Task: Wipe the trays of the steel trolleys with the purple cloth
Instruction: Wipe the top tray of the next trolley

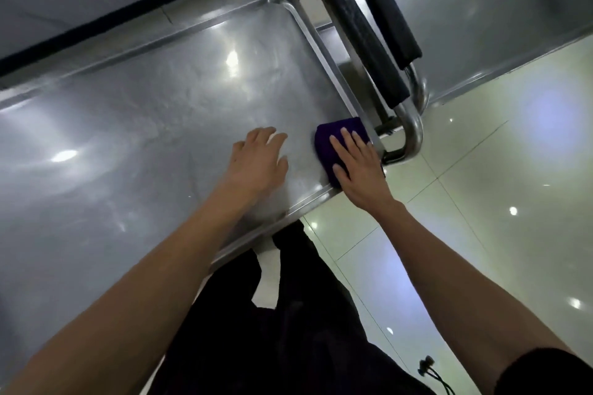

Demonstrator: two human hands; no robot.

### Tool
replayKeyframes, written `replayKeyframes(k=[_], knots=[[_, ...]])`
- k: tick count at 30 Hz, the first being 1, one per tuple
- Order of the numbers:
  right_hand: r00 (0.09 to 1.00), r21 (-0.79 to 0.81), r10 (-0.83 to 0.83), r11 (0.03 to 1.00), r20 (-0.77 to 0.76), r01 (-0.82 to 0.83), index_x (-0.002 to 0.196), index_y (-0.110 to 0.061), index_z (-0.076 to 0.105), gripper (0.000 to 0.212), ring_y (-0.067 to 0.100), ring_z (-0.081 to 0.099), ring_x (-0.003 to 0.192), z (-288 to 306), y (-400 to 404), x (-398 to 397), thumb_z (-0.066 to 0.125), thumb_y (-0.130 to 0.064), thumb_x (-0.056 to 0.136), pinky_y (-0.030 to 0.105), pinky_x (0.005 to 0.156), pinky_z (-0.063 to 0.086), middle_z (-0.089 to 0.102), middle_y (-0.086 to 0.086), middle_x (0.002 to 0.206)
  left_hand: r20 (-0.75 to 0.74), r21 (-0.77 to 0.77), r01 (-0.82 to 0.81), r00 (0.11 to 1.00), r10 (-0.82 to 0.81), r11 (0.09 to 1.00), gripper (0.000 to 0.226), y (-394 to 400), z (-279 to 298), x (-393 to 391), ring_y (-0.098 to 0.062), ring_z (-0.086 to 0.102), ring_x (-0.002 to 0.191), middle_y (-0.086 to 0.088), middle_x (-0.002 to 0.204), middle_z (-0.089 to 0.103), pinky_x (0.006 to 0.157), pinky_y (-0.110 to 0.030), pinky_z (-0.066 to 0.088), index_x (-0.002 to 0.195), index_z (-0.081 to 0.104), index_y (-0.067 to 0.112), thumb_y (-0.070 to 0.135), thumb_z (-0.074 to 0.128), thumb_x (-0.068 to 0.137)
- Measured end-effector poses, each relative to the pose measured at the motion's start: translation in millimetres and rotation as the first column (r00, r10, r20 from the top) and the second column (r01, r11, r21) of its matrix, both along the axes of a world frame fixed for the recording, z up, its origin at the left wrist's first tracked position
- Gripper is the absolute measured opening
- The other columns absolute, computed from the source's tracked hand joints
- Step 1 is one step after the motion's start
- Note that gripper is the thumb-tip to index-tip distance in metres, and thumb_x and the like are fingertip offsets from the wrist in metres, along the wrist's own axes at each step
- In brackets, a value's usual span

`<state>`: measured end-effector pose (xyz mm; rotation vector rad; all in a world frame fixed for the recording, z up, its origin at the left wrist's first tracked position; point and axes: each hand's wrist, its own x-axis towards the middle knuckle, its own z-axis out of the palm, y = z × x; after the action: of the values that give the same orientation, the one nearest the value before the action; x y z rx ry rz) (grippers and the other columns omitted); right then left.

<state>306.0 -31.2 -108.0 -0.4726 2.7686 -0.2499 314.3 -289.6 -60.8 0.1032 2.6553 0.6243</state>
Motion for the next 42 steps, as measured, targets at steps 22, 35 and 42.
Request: replayKeyframes(k=[22,35,42], knots=[[0.988,-0.049,0.145,0.988,-0.057,-0.147,0.158,-0.028,0.014,0.059,0.023,0.002,0.153,-23.9,-113.1,-182.8,0.029,-0.037,0.102,0.052,0.123,0.007,0.008,0.002,0.167,0.088,-0.274,-0.283,0.944,0.317,0.919,0.051,-23.4,-23.2,-112.2,-0.036,0.011,0.149,-0.010,0.162,0.017,0.111,-0.062,0.030,0.146,0.042,0.022,0.036,0.047,0.097],[0.981,-0.122,0.169,0.976,-0.095,-0.180,0.158,-0.032,0.012,0.060,0.023,0.002,0.153,-31.4,-218.1,-299.0,0.028,-0.041,0.101,0.049,0.123,0.005,0.008,0.000,0.167,0.174,-0.236,-0.235,0.944,0.279,0.943,0.089,-45.4,-36.4,-100.2,-0.039,-0.007,0.151,0.005,0.165,-0.006,0.111,-0.068,0.027,0.157,0.009,0.038,0.059,0.059,0.087],[0.966,-0.095,0.248,0.963,-0.074,-0.254,0.158,-0.032,0.014,0.058,0.023,0.004,0.153,-27.0,-201.7,-256.9,0.029,-0.039,0.102,0.048,0.124,0.004,0.010,0.000,0.166,0.124,-0.250,-0.238,0.954,0.274,0.939,0.101,-44.0,-42.6,-83.2,-0.032,-0.013,0.153,0.005,0.167,-0.012,0.118,-0.061,0.018,0.159,0.003,0.035,0.051,0.070,0.085]])
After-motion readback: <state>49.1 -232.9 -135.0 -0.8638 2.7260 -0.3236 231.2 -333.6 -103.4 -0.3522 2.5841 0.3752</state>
